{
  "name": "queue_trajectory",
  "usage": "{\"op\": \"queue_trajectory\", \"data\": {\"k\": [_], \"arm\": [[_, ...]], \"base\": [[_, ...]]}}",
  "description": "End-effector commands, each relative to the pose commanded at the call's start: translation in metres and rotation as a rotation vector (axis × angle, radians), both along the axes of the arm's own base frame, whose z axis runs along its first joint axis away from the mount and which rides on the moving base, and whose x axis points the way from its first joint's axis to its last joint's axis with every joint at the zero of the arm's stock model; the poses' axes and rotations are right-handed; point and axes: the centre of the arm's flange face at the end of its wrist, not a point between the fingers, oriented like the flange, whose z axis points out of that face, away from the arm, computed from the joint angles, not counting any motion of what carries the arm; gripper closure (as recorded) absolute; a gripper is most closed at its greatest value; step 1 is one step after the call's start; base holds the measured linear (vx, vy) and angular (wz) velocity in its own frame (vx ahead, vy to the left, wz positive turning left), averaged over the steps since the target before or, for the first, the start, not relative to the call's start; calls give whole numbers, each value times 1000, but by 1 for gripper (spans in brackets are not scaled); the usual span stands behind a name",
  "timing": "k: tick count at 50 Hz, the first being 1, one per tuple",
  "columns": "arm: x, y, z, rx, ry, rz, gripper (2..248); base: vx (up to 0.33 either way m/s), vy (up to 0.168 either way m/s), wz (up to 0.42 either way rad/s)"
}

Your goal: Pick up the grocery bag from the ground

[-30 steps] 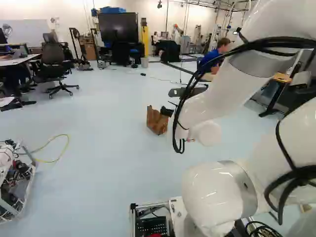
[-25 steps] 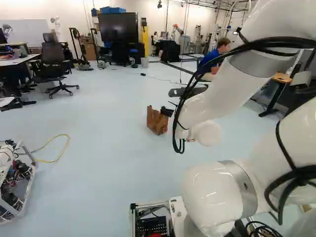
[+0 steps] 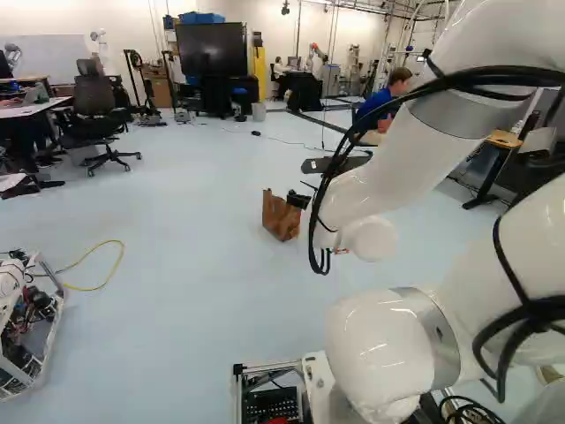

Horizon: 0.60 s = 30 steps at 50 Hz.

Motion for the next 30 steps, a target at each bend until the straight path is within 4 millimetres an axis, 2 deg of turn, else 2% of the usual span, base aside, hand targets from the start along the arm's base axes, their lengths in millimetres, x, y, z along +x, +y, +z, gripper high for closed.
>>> {"op": "queue_trajectory", "data": {"k": [30], "arm": [[0, 0, 0, 0, 0, 0, 3]], "base": [[0, 0, 0]]}}
